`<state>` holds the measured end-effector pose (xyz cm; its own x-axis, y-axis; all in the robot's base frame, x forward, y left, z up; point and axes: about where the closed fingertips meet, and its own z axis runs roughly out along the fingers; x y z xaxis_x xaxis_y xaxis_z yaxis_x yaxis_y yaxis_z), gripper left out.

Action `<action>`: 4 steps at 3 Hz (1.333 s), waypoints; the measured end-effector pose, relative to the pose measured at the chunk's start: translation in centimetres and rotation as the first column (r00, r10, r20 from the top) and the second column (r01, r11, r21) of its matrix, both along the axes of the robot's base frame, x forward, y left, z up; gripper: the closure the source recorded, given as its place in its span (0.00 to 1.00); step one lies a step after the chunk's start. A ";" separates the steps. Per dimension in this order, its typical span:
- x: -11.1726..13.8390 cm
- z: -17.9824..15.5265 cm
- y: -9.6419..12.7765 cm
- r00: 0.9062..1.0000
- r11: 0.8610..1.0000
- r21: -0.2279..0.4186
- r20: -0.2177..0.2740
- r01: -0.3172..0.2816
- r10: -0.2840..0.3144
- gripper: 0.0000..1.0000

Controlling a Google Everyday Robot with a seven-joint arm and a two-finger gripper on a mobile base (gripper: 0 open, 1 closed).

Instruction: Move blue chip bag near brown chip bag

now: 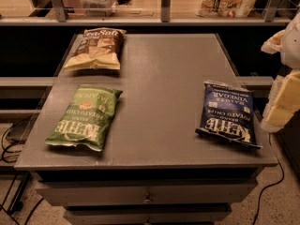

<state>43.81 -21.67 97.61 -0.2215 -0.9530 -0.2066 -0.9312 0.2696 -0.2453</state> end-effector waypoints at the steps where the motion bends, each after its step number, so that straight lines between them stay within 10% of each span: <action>1: 0.0 0.0 0.0 1.000 1.000 0.000 0.000 0.000 0.000 0.00; 4: 3.3 -3.9 2.5 0.995 0.959 0.265 0.034 -0.098 0.092 0.00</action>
Offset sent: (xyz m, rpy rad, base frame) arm 0.0077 0.0175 -0.0181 0.2684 0.0220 0.1472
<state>47.14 -19.21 93.72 -0.1254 -0.8796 -0.4589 -0.9511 0.2383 -0.1968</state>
